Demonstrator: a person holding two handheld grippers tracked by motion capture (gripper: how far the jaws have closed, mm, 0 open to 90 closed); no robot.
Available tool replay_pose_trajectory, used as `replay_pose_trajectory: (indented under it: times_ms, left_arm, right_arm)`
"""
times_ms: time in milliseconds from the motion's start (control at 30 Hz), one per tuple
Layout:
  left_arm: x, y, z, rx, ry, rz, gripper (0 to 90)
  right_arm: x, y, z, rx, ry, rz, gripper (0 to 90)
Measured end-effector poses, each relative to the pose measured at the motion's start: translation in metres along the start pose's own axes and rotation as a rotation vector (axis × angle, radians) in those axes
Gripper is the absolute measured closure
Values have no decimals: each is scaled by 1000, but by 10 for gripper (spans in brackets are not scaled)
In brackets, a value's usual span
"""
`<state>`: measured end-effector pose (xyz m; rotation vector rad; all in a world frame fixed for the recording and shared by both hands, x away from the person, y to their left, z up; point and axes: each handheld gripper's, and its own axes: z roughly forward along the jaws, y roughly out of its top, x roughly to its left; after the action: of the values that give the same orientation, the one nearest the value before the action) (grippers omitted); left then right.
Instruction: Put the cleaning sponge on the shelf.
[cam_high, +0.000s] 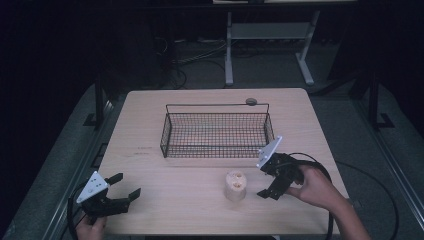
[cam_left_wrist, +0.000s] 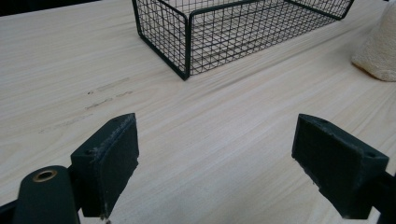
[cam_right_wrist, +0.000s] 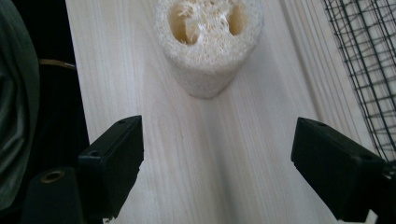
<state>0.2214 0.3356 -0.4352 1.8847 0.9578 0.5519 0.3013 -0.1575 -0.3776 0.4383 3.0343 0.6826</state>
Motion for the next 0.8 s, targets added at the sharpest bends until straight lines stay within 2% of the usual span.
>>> replay_pose_trajectory:
  times_ms: [367,800]
  left_arm:
    - [0,0,-1,-3,0,1,140]
    - [0,1,-1,-4,0,2,139]
  right_arm:
    - [2,20,10,16,15,-37,165]
    - [3,33,18,13,27,-35,167]
